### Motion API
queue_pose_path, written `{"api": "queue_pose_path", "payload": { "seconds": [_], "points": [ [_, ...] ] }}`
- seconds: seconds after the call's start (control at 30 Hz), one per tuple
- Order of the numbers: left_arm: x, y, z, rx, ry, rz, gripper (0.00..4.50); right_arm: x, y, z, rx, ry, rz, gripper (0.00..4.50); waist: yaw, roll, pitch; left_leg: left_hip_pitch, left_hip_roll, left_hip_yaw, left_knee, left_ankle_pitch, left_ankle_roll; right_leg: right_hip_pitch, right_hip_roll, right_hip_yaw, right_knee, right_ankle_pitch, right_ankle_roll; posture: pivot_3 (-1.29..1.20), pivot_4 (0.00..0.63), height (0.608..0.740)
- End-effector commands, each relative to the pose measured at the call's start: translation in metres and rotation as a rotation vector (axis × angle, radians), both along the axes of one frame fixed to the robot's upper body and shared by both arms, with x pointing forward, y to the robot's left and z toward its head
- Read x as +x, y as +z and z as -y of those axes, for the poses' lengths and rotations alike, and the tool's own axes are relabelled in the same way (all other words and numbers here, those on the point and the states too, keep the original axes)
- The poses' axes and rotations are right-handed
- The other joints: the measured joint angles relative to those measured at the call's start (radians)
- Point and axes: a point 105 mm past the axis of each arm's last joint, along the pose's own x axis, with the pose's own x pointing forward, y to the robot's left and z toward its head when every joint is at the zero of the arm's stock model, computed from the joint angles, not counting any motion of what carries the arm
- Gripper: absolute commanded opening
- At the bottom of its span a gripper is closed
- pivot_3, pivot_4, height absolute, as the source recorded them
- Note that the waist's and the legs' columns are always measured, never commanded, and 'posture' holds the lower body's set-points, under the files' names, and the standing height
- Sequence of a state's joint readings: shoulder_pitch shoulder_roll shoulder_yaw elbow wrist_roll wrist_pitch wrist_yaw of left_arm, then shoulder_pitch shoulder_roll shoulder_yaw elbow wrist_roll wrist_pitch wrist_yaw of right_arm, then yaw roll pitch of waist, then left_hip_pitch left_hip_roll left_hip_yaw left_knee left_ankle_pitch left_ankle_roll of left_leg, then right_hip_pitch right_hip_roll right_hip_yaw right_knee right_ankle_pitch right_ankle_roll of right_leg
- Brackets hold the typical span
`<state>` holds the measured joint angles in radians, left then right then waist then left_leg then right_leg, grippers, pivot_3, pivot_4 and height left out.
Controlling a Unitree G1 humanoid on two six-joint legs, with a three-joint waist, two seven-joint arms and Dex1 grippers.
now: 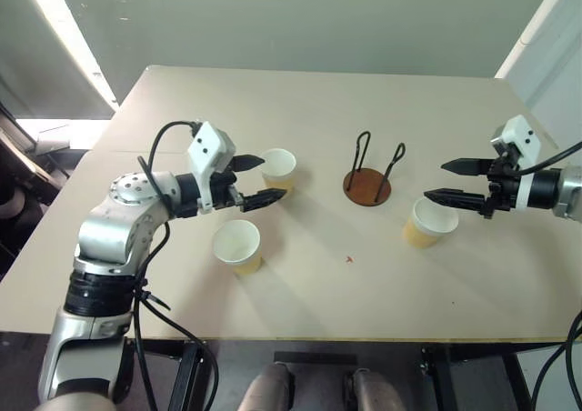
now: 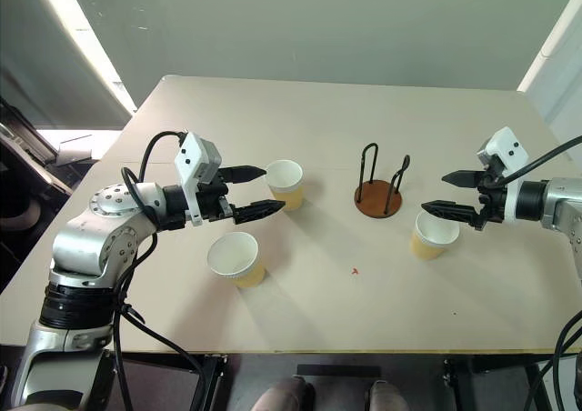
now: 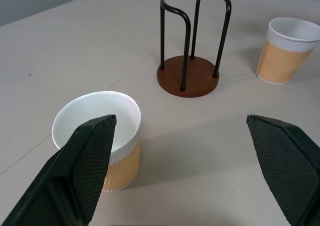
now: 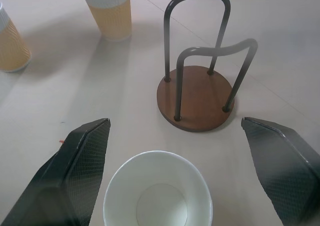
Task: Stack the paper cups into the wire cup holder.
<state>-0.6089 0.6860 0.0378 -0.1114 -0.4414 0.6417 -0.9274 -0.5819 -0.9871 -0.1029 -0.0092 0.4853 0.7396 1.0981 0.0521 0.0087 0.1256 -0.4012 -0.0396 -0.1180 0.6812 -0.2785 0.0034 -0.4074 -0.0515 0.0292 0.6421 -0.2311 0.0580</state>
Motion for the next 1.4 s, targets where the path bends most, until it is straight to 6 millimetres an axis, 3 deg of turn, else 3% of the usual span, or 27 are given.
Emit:
{"api": "queue_pose_path", "payload": {
  "seconds": [0.03, 0.47, 0.7, 0.87, 1.17, 1.4],
  "points": [
    [-0.004, 0.011, 0.002, -0.006, -0.014, 0.039, 4.49, -0.002, 0.012, 0.004, -0.016, -0.008, 0.037, 4.35, 0.0, 0.0, 0.0, 0.0, 0.0, 0.0, 0.0, 0.0, 0.0, 0.0, 0.0, 0.0, 0.0, 0.0, 0.0, 0.0, 0.15, 0.74],
    [-0.003, 0.015, 0.0, 0.023, -0.07, 0.027, 4.49, -0.006, 0.015, 0.007, -0.011, -0.036, 0.019, 4.35, 0.001, 0.0, 0.0, 0.0, 0.0, 0.0, 0.0, 0.0, 0.0, 0.0, 0.0, 0.0, 0.0, 0.0, 0.0, 0.0, 0.15, 0.74],
    [-0.007, 0.024, 0.002, 0.06, -0.159, 0.015, 4.49, -0.011, 0.008, -0.008, -0.02, -0.025, -0.037, 4.35, 0.002, 0.0, 0.0, 0.0, 0.0, 0.0, 0.0, 0.0, 0.0, 0.0, 0.0, 0.0, 0.0, 0.0, 0.0, 0.0, 0.15, 0.74],
    [-0.01, 0.033, 0.003, 0.069, -0.215, 0.018, 4.49, -0.001, 0.001, -0.013, -0.02, -0.062, -0.063, 4.35, 0.002, 0.0, 0.0, 0.0, 0.0, 0.0, 0.0, 0.0, 0.0, 0.0, 0.0, 0.0, 0.0, 0.0, 0.0, 0.0, 0.15, 0.74],
    [-0.011, 0.032, -0.007, 0.114, -0.219, 0.015, 4.49, 0.022, -0.013, -0.022, -0.029, -0.115, -0.075, 4.35, 0.0, 0.0, 0.0, -0.002, 0.0, 0.0, -0.001, 0.0, 0.0, -0.002, 0.0, 0.0, -0.001, 0.0, 0.0, 0.0, 0.15, 0.74],
    [-0.011, 0.032, -0.007, 0.117, -0.216, 0.024, 4.49, 0.044, -0.012, -0.028, -0.021, -0.148, -0.045, 4.35, 0.001, 0.0, 0.0, -0.002, 0.001, 0.0, -0.001, 0.0, 0.0, -0.003, 0.0, 0.0, 0.0, 0.0, 0.0, 0.0, 0.15, 0.74]
  ]
}}
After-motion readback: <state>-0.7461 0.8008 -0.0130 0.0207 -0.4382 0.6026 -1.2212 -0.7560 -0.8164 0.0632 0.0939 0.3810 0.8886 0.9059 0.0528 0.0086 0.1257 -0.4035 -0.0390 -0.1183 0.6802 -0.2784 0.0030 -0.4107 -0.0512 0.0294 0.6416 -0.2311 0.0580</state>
